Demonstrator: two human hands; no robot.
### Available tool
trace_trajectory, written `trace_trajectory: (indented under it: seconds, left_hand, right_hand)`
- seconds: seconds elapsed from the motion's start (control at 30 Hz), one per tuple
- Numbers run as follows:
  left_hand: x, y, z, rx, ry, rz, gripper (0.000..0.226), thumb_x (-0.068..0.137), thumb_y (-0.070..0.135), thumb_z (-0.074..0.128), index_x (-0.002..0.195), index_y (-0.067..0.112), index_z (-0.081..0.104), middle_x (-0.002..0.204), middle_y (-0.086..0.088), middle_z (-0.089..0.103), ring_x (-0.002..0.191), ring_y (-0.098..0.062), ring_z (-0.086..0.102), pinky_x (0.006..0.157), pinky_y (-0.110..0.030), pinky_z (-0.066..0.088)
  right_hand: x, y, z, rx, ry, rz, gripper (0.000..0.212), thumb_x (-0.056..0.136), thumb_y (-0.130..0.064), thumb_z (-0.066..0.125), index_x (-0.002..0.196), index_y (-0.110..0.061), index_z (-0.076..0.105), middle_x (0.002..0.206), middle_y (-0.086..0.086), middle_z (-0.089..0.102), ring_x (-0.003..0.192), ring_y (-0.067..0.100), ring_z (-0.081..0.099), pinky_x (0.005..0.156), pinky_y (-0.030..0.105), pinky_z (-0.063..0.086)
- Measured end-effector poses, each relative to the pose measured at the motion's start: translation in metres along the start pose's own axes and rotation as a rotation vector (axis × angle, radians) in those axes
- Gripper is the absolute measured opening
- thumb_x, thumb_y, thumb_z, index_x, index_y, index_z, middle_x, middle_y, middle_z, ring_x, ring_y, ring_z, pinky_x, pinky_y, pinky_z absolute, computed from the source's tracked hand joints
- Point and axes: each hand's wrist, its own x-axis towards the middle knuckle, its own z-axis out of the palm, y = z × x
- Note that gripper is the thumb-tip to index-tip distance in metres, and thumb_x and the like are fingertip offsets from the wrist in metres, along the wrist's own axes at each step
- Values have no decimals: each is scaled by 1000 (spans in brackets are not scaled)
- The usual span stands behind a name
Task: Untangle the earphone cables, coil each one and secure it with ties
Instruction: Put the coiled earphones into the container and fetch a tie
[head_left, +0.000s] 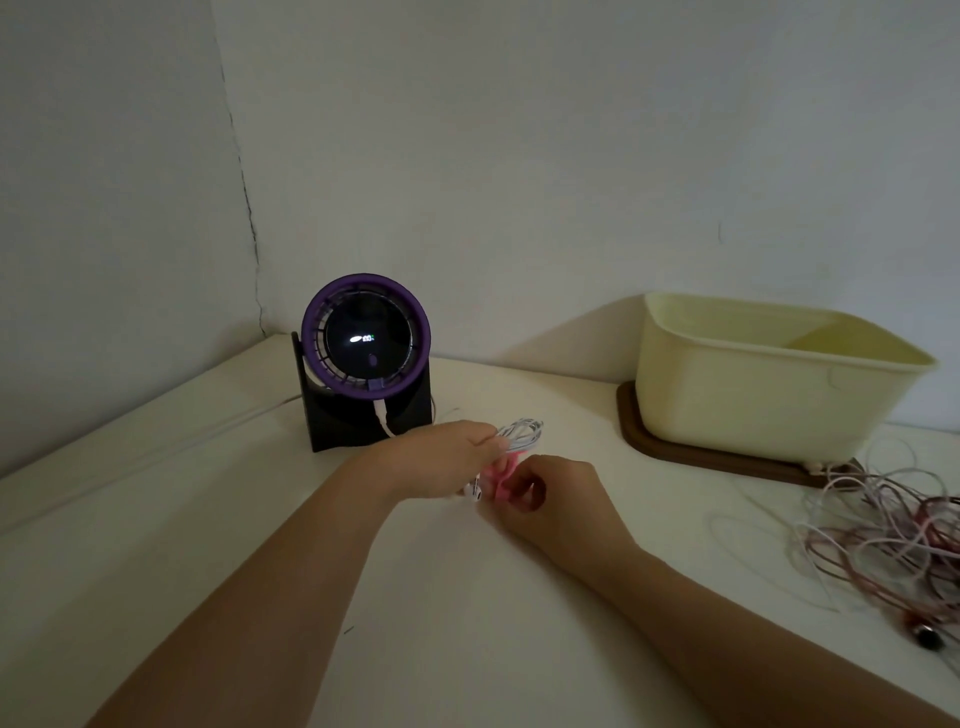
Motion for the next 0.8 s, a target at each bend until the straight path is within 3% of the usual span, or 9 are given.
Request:
trace_trajectory:
  seconds: [0.1, 0.2, 0.37, 0.47, 0.6, 0.67, 0.8]
  left_hand:
    - [-1, -1, 0, -26, -12, -23, 35, 100, 39, 34, 79, 19, 54, 83, -2, 58, 74, -18, 51, 78, -37, 46]
    - [-2, -1, -2, -96, -24, -30, 34, 99, 39, 36, 86, 13, 54, 83, -8, 53, 78, -21, 52, 76, -37, 43]
    - [-1, -2, -3, -153, -32, -24, 34, 99, 39, 38, 74, 22, 53, 79, -3, 54, 76, -21, 50, 77, -37, 43]
    - [-3, 1, -2, -143, -41, -16, 34, 100, 37, 36, 80, 18, 55, 77, 2, 55, 76, -18, 50, 76, -33, 44]
    - [-3, 4, -4, -134, -18, 15, 36, 101, 36, 35, 81, 14, 55, 75, 3, 60, 77, -20, 54, 81, -36, 49]
    - [-2, 5, -3, -205, 5, 18, 35, 102, 30, 35, 74, 16, 52, 60, 17, 59, 72, -14, 55, 73, -25, 47]
    - [-1, 8, -1, -370, -24, -4, 32, 103, 21, 33, 78, 12, 51, 51, 19, 59, 51, 3, 54, 67, -18, 48]
  right_hand:
    - [-1, 2, -2, 2, -24, -40, 11, 81, -34, 70, 73, -28, 66, 59, -20, 49, 69, -10, 52, 60, 5, 35]
    - [-2, 4, -4, -2, -36, -54, 9, 81, -31, 71, 74, -28, 65, 61, -19, 50, 69, -6, 52, 61, 7, 36]
    - [3, 5, 2, -55, -54, 11, 16, 84, -37, 67, 74, -31, 57, 70, -13, 54, 59, 2, 46, 59, 8, 36]
    - [5, 6, 7, -75, -39, 50, 21, 85, -41, 65, 83, -20, 65, 77, -8, 58, 63, 4, 47, 56, 8, 33]
    - [6, 7, 7, -54, -11, 86, 18, 83, -40, 67, 79, -24, 60, 73, -11, 55, 63, 2, 46, 55, 10, 33]
    - [6, 8, 6, -53, -12, 94, 17, 83, -39, 67, 80, -24, 59, 76, -8, 57, 64, 2, 46, 55, 11, 33]
    - [6, 7, 5, -56, -15, 93, 23, 81, -42, 67, 82, -20, 63, 76, -5, 58, 66, 5, 47, 57, 13, 34]
